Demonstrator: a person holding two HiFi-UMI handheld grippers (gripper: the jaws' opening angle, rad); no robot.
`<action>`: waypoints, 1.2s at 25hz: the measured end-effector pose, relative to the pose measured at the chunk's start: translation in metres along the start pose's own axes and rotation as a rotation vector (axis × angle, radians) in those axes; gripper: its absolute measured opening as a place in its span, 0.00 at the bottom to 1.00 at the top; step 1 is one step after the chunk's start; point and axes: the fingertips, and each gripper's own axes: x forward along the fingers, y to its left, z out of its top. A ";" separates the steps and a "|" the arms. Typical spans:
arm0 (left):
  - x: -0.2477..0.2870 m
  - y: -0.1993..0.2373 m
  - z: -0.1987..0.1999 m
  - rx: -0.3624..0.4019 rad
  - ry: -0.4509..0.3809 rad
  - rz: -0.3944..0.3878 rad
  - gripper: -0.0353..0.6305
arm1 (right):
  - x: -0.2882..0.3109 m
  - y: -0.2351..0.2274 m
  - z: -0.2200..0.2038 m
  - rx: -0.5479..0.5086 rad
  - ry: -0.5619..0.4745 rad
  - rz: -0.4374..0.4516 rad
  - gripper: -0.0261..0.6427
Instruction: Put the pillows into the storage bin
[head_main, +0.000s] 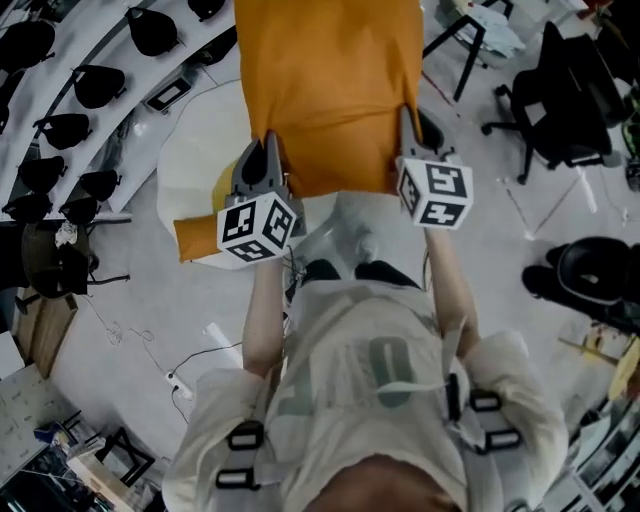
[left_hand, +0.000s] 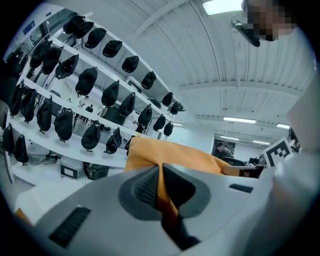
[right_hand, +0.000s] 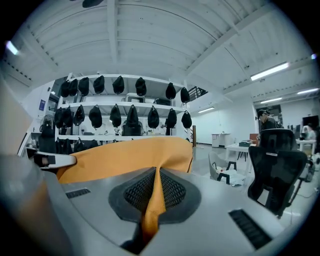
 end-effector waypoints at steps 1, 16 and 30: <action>0.006 -0.014 -0.002 -0.005 -0.003 0.000 0.07 | -0.001 -0.015 0.002 -0.009 0.001 0.002 0.06; 0.119 -0.098 -0.022 -0.021 -0.029 -0.001 0.07 | 0.057 -0.148 0.010 -0.041 -0.041 0.014 0.06; 0.294 -0.121 -0.040 -0.098 -0.056 0.180 0.07 | 0.236 -0.260 0.025 -0.125 0.012 0.188 0.06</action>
